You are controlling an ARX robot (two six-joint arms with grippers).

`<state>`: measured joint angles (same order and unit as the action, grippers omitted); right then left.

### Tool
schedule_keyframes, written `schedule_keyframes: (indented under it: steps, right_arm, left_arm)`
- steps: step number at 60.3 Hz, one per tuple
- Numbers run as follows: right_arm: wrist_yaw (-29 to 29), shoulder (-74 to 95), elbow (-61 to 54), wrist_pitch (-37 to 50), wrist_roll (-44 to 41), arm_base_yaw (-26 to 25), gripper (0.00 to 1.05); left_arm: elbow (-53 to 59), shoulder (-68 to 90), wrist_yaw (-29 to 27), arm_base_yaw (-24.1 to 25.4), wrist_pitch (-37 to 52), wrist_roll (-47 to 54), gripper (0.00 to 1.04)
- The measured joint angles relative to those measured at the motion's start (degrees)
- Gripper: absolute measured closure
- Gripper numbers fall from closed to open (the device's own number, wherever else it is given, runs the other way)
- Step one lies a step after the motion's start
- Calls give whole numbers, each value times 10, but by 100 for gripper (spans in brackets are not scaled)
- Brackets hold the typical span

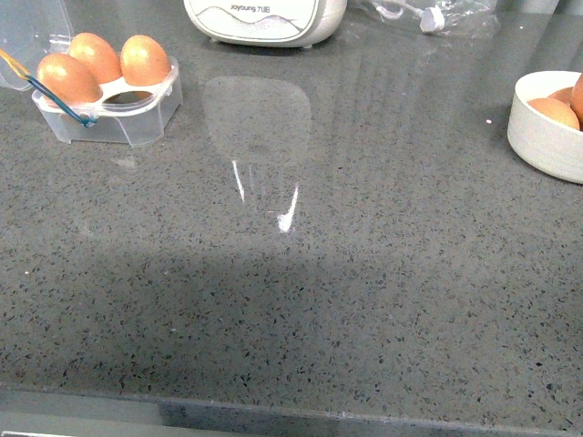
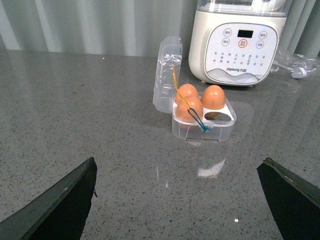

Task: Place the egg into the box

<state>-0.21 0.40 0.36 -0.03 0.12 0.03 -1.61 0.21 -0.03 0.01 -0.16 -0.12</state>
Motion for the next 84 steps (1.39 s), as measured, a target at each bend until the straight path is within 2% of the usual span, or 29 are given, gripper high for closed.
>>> schedule_keyframes:
  steps: [5,11,19,28,35,40,49,56,69,84]
  right_arm:
    - [-49,50,34,-79,45,-3,7]
    - [-43,108,53,-68,74,13,7]
    - [-44,189,83,16,81,21,7]
    - [-55,302,119,126,68,-4,7]
    - [-46,431,162,223,30,-20,7]
    - [-40,503,196,254,10,-22,7]
    - [-34,618,271,259,-16,-14,7]
    - [-26,687,330,227,-29,0,7]
    - [-17,739,388,167,-32,30,7]
    - [-14,785,423,148,-30,38,7]
  left_arm:
    - [0,0,0,0,0,0,7]
    - [0,0,0,0,0,0,7]
    - [0,0,0,0,0,0,7]
    - [0,0,0,0,0,0,7]
    - [0,0,0,0,0,0,7]
    - [0,0,0,0,0,0,7]
    - [0,0,0,0,0,0,7]
    - [0,0,0,0,0,0,7]
    - [0,0,0,0,0,0,7]
    - [0,0,0,0,0,0,7]
